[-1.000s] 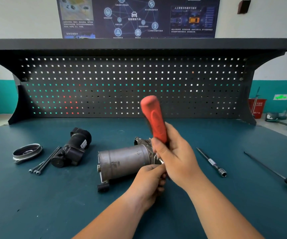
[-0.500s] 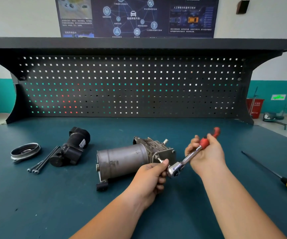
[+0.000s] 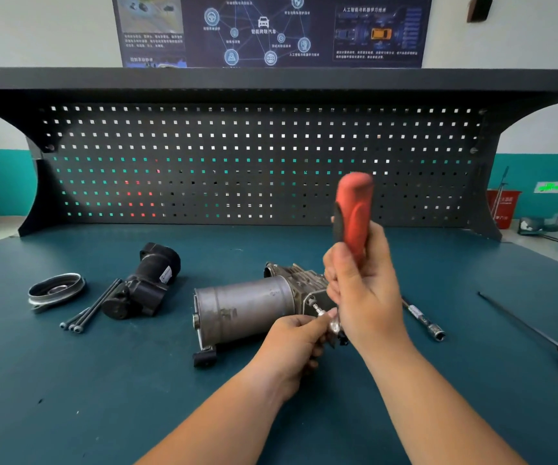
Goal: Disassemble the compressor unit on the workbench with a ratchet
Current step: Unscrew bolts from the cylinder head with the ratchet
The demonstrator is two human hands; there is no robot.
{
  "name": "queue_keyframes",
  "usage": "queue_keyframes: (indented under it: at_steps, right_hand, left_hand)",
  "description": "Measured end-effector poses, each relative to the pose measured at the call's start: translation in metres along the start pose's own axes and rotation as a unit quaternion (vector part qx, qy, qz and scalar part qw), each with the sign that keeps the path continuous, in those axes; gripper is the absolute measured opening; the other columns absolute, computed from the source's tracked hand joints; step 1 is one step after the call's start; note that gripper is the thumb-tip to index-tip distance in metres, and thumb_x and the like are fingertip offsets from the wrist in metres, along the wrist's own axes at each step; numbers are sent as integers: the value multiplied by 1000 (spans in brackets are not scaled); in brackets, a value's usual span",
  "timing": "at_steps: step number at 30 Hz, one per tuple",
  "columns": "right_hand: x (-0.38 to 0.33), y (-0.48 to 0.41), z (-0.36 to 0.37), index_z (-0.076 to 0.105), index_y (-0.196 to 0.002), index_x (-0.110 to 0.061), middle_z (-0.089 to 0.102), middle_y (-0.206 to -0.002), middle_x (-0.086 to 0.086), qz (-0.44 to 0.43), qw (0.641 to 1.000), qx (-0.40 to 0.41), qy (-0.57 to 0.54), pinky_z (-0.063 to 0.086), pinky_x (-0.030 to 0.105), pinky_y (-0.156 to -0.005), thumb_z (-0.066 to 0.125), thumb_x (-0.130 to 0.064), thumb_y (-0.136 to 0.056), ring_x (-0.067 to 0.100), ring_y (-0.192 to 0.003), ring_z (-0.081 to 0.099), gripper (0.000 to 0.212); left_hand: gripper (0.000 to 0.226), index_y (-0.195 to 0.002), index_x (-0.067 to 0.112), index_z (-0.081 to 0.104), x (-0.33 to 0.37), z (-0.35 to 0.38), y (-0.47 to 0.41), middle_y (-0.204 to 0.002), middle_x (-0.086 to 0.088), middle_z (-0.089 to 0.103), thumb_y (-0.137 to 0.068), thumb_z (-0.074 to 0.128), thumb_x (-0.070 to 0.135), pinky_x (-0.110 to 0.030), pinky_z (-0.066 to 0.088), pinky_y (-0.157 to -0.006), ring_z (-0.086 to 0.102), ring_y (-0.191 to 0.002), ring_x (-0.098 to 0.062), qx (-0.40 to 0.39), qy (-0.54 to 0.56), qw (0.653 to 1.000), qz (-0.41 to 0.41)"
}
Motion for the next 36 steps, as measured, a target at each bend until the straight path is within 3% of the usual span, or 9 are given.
queue_keyframes:
  at_steps: [3, 6, 10, 14, 17, 20, 23, 26, 36]
  right_hand:
    - [-2, 1, 2, 53, -100, -46, 46, -63, -16, -6, 999, 13, 30, 31, 21, -56, 55, -48, -79, 3, -54, 39, 20]
    - [4, -7, -15, 50, -94, -29, 43, -56, -14, 51, 986, 140, -81, 29, 13, -41, 50, -33, -94, 0, -45, 34, 4]
    - [36, -6, -54, 45, -85, -23, 36, -59, -6, 236, 873, 362, -225, 24, 13, -34, 42, -37, -100, 2, -35, 29, 21]
    - [56, 2, -62, 44, -82, -20, 34, -60, -6, 308, 795, 425, -305, 25, 12, -32, 43, -43, -98, 4, -30, 30, 28]
    - [56, -1, -60, 47, -84, -21, 35, -58, -6, 297, 795, 424, -315, 26, 12, -33, 45, -43, -97, 4, -31, 31, 26]
    - [55, -3, -60, 48, -86, -20, 37, -58, -6, 298, 799, 419, -313, 27, 12, -33, 46, -42, -97, 4, -32, 31, 24]
    - [54, -5, -61, 47, -87, -21, 39, -54, -7, 301, 809, 409, -296, 27, 12, -33, 46, -41, -97, 4, -32, 32, 23]
    - [53, -7, -59, 48, -87, -21, 39, -52, -7, 302, 818, 398, -285, 27, 12, -34, 46, -41, -98, 4, -33, 32, 22]
    - [51, -6, -58, 48, -86, -20, 38, -54, -6, 281, 820, 408, -287, 26, 12, -35, 44, -37, -99, 4, -33, 31, 21]
  left_hand:
    - [56, -35, 20, 48, 0, 1, 1, -43, 10, 41, -90, 57, 17, -15, 22, -38, 26, -36, -4, -9, 10, 1000, 7]
    - [57, -35, 20, 47, 0, 1, 0, -44, 10, 34, -91, 59, 24, -15, 20, -38, 23, -37, -4, -8, 29, 999, 10]
    - [56, -35, 21, 48, -1, 3, -1, -45, 11, 32, -90, 59, 28, -15, 20, -38, 23, -38, -4, -9, 67, 998, 5]
    - [48, -46, 19, 52, 9, -1, 3, -51, 3, 32, -90, 58, 38, -21, 23, -44, 24, -44, -10, 26, -82, 995, 51]
    - [39, -58, 13, 54, 23, -15, 8, -48, 7, 36, -88, 59, 37, -23, 26, -48, 30, -47, -8, 123, -305, 930, 166]
    - [13, -69, 24, 56, 39, -20, 20, -57, 13, 46, -79, 63, 20, -19, 35, -58, 39, -58, -5, 161, -369, 864, 303]
    - [36, -99, 23, 68, 54, -8, 27, -94, 14, 56, -66, 66, 10, -12, 35, -89, 46, -91, -9, 73, -510, 724, 458]
    - [50, -112, 20, 69, 56, -3, 19, -108, 5, 67, -64, 80, 14, -38, 50, -87, 56, -103, -23, -26, -602, 627, 493]
    - [29, -94, 22, 75, 48, -7, 6, -94, 13, 71, -81, 54, 37, -24, 39, -76, 47, -100, -10, 2, -599, 559, 574]
Point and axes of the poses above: each hand's wrist, its own y-axis away from the middle knuckle, its own z-axis out of the palm, x = y × z, the point moved 4 cm from there along -y, towards the middle knuckle
